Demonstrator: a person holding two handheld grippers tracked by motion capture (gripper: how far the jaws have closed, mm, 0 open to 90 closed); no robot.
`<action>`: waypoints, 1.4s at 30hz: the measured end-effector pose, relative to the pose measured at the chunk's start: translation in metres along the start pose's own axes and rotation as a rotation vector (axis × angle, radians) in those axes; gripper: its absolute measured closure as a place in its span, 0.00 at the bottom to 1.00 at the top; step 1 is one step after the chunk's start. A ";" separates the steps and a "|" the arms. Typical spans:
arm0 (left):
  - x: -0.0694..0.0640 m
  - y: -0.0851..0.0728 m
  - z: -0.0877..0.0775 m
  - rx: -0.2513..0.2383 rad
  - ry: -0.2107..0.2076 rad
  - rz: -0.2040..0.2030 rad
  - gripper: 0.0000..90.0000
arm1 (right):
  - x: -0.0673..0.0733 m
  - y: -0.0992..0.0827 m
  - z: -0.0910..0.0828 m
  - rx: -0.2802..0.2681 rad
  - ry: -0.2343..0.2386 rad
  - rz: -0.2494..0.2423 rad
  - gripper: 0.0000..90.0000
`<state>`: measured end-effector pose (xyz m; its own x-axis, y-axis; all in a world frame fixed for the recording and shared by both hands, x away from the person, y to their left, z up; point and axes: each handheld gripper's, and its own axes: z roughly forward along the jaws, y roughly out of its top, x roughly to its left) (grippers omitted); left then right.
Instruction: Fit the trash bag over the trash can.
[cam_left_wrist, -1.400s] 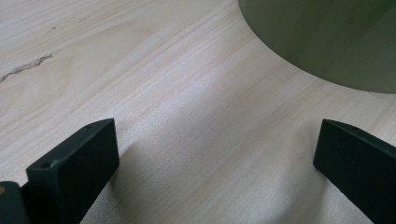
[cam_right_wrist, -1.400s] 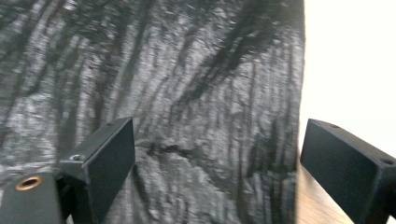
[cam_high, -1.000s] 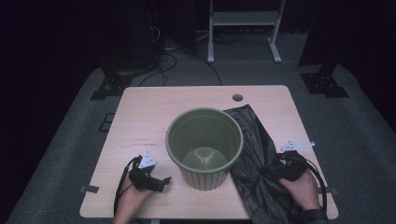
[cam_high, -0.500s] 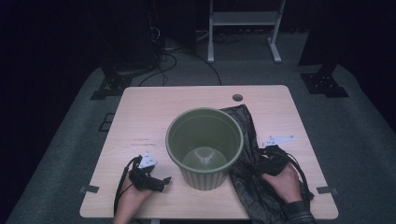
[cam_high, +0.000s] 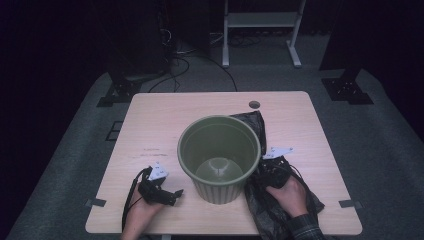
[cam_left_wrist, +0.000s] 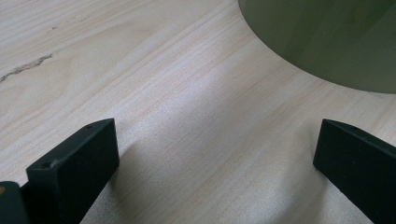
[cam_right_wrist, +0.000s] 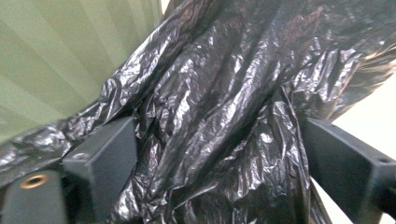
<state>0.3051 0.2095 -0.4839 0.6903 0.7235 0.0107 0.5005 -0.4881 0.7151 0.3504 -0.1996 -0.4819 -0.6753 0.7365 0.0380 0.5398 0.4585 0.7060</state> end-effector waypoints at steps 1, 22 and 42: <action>0.000 0.000 0.000 0.000 -0.001 0.000 0.00 | 0.002 0.000 0.000 0.005 -0.022 -0.019 0.16; 0.000 0.000 0.000 0.000 0.000 0.000 0.00 | -0.001 -0.008 -0.015 -0.012 0.060 -0.025 0.96; 0.000 0.000 0.000 0.000 0.000 -0.001 0.00 | 0.016 0.006 -0.056 -0.040 0.238 -0.127 0.97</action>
<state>0.3052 0.2096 -0.4839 0.6899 0.7239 0.0098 0.5012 -0.4873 0.7151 0.3147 -0.2134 -0.4378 -0.8381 0.5344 0.1096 0.4263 0.5164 0.7427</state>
